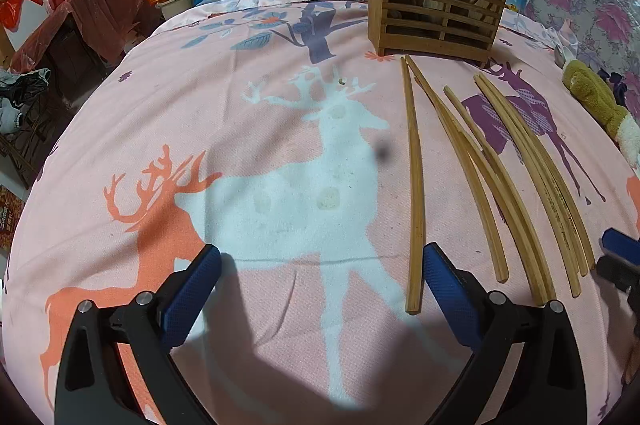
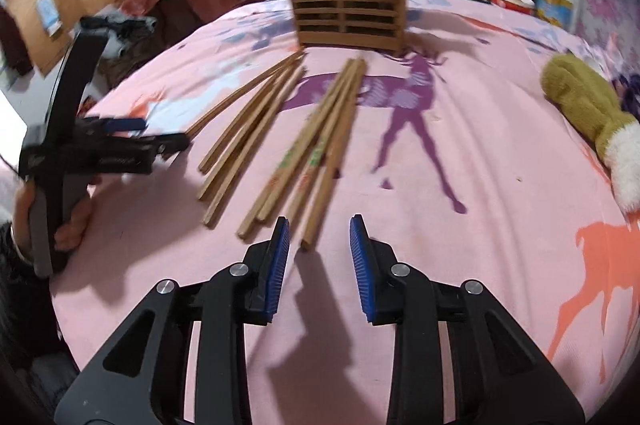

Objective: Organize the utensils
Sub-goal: 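Grasp a bamboo chopstick with the right tool while the left tool grasps another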

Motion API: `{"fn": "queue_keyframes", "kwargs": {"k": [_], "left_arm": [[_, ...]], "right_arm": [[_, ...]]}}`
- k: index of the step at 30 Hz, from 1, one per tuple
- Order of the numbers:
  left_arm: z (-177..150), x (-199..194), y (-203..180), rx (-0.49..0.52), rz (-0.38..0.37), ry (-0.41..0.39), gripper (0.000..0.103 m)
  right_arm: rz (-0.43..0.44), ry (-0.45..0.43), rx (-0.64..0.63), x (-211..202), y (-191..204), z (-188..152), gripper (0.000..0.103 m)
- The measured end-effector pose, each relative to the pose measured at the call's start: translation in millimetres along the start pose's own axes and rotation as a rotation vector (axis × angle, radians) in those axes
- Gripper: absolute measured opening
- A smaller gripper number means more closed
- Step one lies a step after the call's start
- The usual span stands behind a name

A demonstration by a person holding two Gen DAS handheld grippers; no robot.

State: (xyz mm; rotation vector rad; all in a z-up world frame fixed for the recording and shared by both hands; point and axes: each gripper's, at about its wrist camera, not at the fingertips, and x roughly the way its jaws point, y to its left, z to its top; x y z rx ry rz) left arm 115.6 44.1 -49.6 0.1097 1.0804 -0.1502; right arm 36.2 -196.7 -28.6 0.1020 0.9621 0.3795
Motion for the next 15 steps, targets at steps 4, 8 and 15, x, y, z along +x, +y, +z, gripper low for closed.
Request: {"fn": "queue_keyframes", "kwargs": {"k": [4, 8, 15], "left_arm": [[-0.1, -0.1, 0.1, 0.0, 0.0, 0.0, 0.099], [-0.3, -0.1, -0.3, 0.0, 0.0, 0.0, 0.099], [-0.6, -1.4, -1.1, 0.008, 0.004, -0.005, 0.097]], "right_arm": [[-0.043, 0.033, -0.015, 7.8, 3.3, -1.7, 0.026], [-0.049, 0.027, 0.056, 7.1, -12.1, -1.5, 0.007], [-0.065, 0.028, 0.027, 9.1, -7.1, -1.3, 0.008]]}}
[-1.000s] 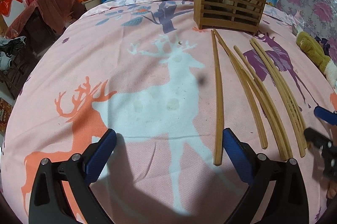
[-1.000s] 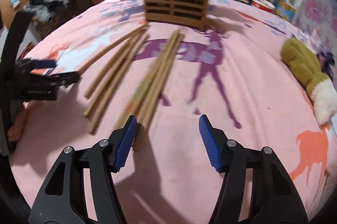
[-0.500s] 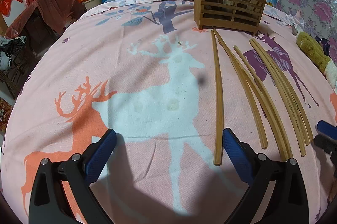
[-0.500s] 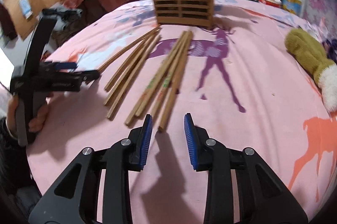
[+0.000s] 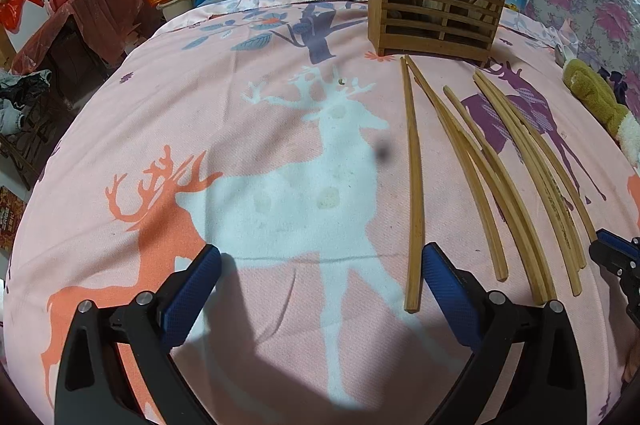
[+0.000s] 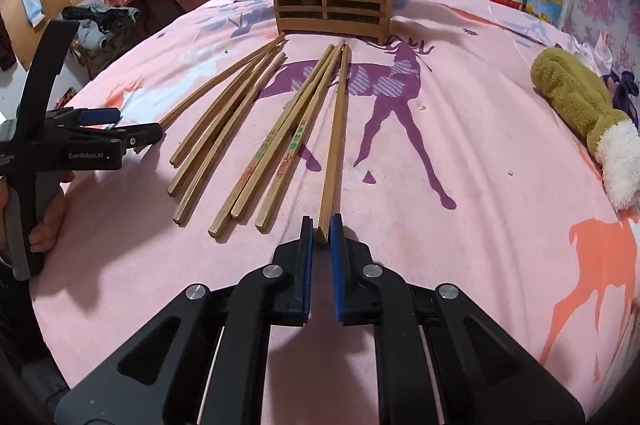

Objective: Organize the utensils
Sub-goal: 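Grasp a bamboo chopstick with the right tool while the left tool grasps another, then raise both held chopsticks and drop them into the wooden holder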

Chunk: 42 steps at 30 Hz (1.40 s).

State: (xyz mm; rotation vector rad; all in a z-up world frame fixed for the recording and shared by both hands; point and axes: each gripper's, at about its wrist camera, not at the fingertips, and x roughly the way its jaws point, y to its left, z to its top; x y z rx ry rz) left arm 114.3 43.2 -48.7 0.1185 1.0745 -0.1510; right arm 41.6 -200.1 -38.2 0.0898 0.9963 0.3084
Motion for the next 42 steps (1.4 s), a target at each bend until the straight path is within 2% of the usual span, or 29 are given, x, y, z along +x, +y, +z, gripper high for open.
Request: {"fn": "queue_keyframes", "kwargs": {"k": [2, 4, 7, 9, 11, 15, 18, 22, 23, 26, 27, 28, 29, 30, 31, 32, 33, 35, 36, 38, 42], "left_arm": [[-1.3, -3.3, -5.1, 0.028, -0.012, -0.009, 0.097], [-3.7, -6.6, -14.6, 0.077, -0.024, -0.024, 0.092], [-7.3, -11.3, -24.5, 0.12, -0.033, -0.048, 0.072], [-8.9, -13.3, -26.5, 0.127, -0.081, -0.052, 0.05], [-9.7, -15.1, -28.8, 0.138, -0.1, -0.059, 0.04], [-11.3, -17.3, -31.5, 0.136, -0.134, -0.068, 0.007], [-9.8, -22.6, -26.0, 0.103, -0.146, -0.096, 0.006], [-7.4, -40.5, -20.1, 0.076, -0.148, -0.192, 0.006], [-7.6, -41.6, -19.9, 0.073, -0.152, -0.197, 0.006], [-5.6, -36.7, -18.8, 0.056, -0.19, -0.161, 0.007], [-5.1, -35.3, -18.5, 0.054, -0.198, -0.152, 0.017], [-5.0, -34.2, -18.7, 0.054, -0.196, -0.148, 0.029], [-6.8, -33.7, -20.2, 0.058, -0.188, -0.146, 0.059], [-8.1, -31.4, -23.2, 0.068, -0.171, -0.141, 0.068], [-8.3, -26.7, -28.2, 0.092, -0.137, -0.127, 0.068], [-9.4, -21.4, -31.4, 0.111, -0.12, -0.103, 0.067], [-10.0, -15.3, -34.2, 0.126, -0.118, -0.073, 0.053], [-10.4, -13.2, -34.5, 0.131, -0.124, -0.065, 0.038], [-10.9, -13.2, -33.3, 0.128, -0.137, -0.063, 0.022], [-11.3, -14.4, -30.8, 0.117, -0.157, -0.069, 0.006], [-12.0, -26.7, -29.3, 0.113, -0.153, -0.133, 0.006]], "right_arm": [[0.007, -0.003, 0.014, -0.4, -2.4, 0.3, 0.007], [-0.003, -0.015, 0.019, -2.4, -3.3, 0.7, 0.007], [-0.019, -0.048, 0.034, -8.0, -6.1, 1.3, 0.007], [-0.02, -0.071, 0.046, -12.4, -8.7, 2.3, 0.007], [-0.023, -0.085, 0.054, -14.9, -10.5, 3.1, 0.007], [-0.029, -0.121, 0.076, -21.2, -15.2, 4.9, 0.007], [-0.032, -0.156, 0.097, -27.6, -19.3, 6.1, 0.007], [-0.023, -0.194, 0.106, -34.7, -21.6, 7.1, 0.007], [-0.012, -0.187, 0.102, -33.7, -20.9, 6.6, 0.007], [-0.003, -0.166, 0.086, -30.4, -17.8, 6.5, 0.018], [-0.001, -0.158, 0.082, -28.9, -17.0, 6.4, 0.027], [-0.004, -0.148, 0.076, -26.9, -15.9, 6.2, 0.03], [-0.013, -0.137, 0.069, -24.3, -14.3, 5.9, 0.033], [-0.021, -0.126, 0.062, -21.9, -12.9, 5.4, 0.033], [-0.028, -0.107, 0.054, -17.6, -11.2, 5.3, 0.033], [-0.033, -0.086, 0.047, -12.6, -9.6, 5.4, 0.033], [-0.039, -0.064, 0.04, -7.5, -8.2, 5.4, 0.033], [-0.043, -0.004, 0.025, 4.9, -5.1, 5.8, 0.031], [-0.039, -0.009, 0.03, 4.1, -5.7, 6.1, 0.022], [-0.015, -0.009, 0.048, 2.9, -9.1, 5.1, 0.007], [-0.041, -0.079, 0.055, -11.5, -10.4, 3.9, 0.007]]}}
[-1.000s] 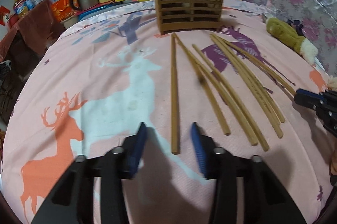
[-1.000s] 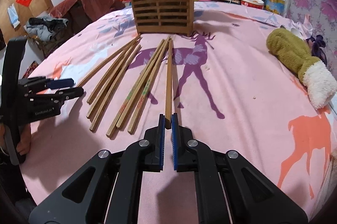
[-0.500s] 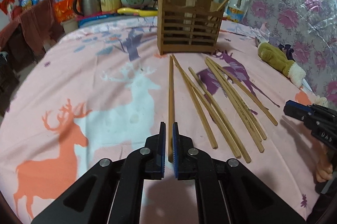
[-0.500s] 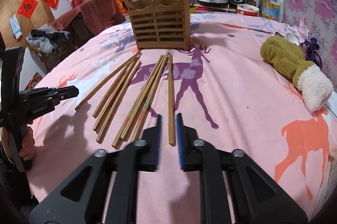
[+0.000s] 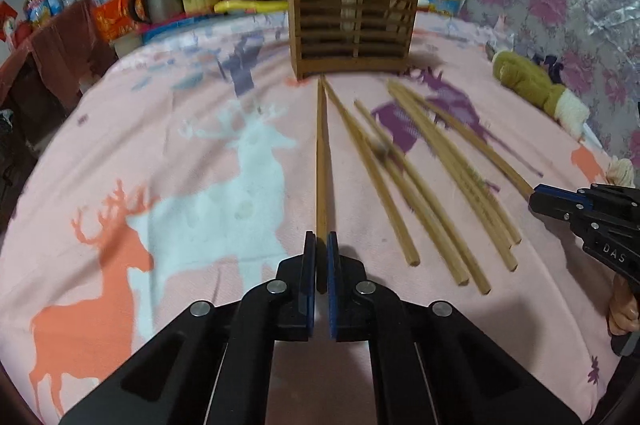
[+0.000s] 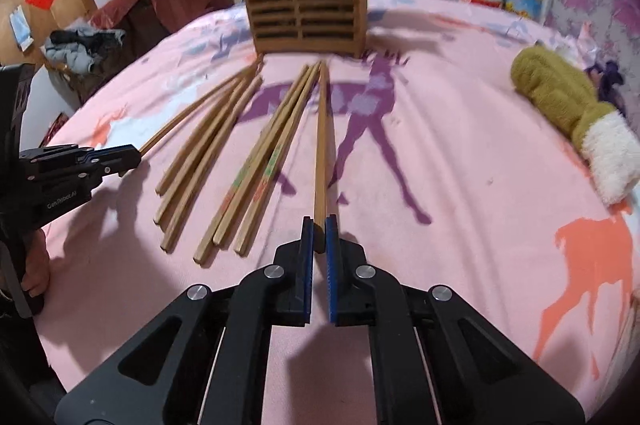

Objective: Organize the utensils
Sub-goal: 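Raise both held chopsticks and drop them into the wooden holder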

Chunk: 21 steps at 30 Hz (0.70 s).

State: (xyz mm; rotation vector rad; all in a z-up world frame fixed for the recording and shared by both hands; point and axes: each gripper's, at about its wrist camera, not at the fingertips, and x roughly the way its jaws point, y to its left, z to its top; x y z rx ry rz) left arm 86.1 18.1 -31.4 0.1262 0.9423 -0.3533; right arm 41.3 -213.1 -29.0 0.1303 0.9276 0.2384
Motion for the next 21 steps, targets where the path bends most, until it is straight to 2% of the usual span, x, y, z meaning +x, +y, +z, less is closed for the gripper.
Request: {"fn": "queue_keyframes", "kwargs": {"k": [8, 12, 16, 21], "left_arm": [[11.5, -39.4, 7.0, -0.052, 0.008, -0.17, 0.006], [30.6, -59.6, 6.1, -0.064, -0.01, -0.201, 0.006], [53.8, -78.2, -2.2, -0.033, 0.013, -0.236, 0.006], [88.7, -90.7, -12.9, -0.008, 0.004, -0.252, 0.006]], "right_arm": [[-0.031, -0.186, 0.017, -35.7, -3.8, 5.4, 0.006], [-0.026, -0.262, 0.024, -55.0, -4.5, 17.2, 0.006], [-0.002, -0.296, 0.024, -70.4, -2.8, 38.7, 0.006], [0.003, -0.339, 0.014, -85.2, 2.0, 65.7, 0.006]]}}
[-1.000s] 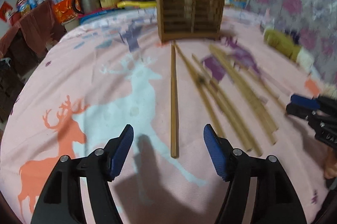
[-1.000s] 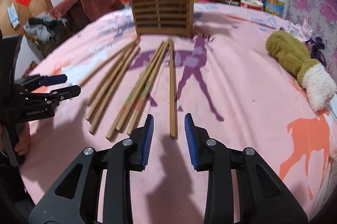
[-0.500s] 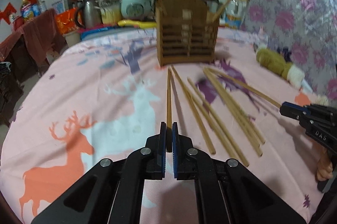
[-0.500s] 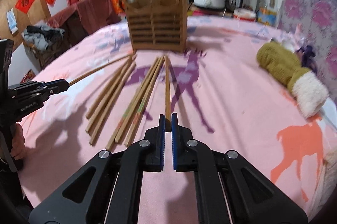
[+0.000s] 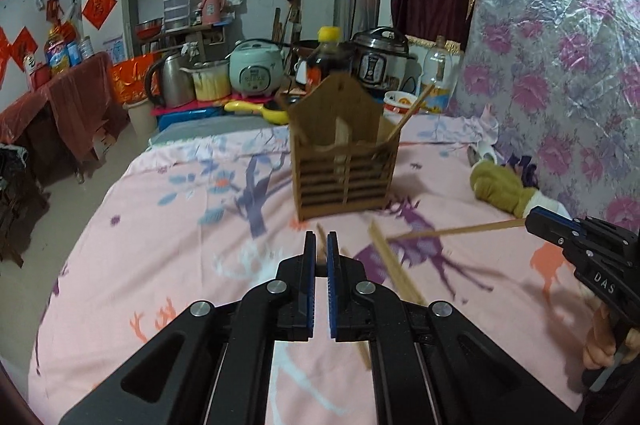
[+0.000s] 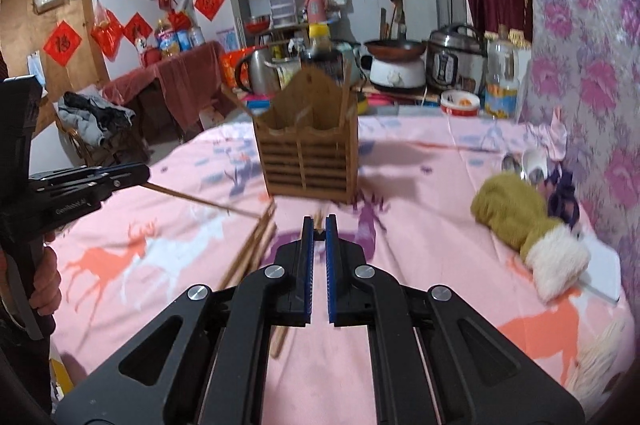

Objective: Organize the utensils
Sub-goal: 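Raise both held chopsticks and drop them into the wooden holder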

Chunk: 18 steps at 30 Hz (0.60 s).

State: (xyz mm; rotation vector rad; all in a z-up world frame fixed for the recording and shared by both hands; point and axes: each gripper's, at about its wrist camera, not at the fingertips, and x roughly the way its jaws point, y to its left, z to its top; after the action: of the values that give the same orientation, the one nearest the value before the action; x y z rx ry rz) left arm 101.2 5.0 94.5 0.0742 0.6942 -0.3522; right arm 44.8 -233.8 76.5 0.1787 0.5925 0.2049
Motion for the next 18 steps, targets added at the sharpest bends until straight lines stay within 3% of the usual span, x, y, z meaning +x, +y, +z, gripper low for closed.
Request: {"fn": "queue_keyframes", "kwargs": {"k": [13, 18], "left_arm": [[100.1, -7.3, -25.9, 0.036, -0.012, -0.111, 0.006], [134.4, -16.2, -33.7, 0.035, -0.006, -0.204, 0.006]], "right_arm": [[0.0, -0.108, -0.045, 1.4, 20.8, 71.2, 0.006], [0.003, -0.164, -0.044, 5.5, 26.0, 102.4, 0.006]]}}
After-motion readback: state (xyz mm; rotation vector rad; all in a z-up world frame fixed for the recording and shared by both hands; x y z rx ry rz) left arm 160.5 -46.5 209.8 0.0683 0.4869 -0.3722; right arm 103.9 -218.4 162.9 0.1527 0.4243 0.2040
